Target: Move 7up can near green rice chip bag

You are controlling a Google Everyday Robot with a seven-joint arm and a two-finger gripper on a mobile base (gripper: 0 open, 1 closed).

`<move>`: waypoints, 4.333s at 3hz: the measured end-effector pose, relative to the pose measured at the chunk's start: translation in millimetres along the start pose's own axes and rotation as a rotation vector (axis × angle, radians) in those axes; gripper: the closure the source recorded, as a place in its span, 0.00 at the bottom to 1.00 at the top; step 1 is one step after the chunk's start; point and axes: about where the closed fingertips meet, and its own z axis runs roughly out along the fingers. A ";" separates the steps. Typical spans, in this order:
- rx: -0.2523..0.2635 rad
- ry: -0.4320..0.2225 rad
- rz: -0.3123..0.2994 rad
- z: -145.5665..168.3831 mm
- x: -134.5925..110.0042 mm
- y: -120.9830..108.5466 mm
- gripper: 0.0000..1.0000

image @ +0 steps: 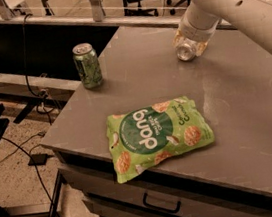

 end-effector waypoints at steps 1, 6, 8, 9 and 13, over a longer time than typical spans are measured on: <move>-0.019 -0.019 -0.001 1.3 -2.8 2.2 0.72; 0.120 -0.203 -0.031 -124.7 -19.4 28.4 1.00; 0.498 -0.315 -0.235 -209.3 -85.0 81.9 1.00; 0.529 -0.291 -0.285 -220.4 -87.2 96.8 1.00; 0.562 -0.335 -0.419 -200.0 -206.9 96.7 1.00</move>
Offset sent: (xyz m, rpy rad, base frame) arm -0.0398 -0.0055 0.0454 0.1262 0.1200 -0.0199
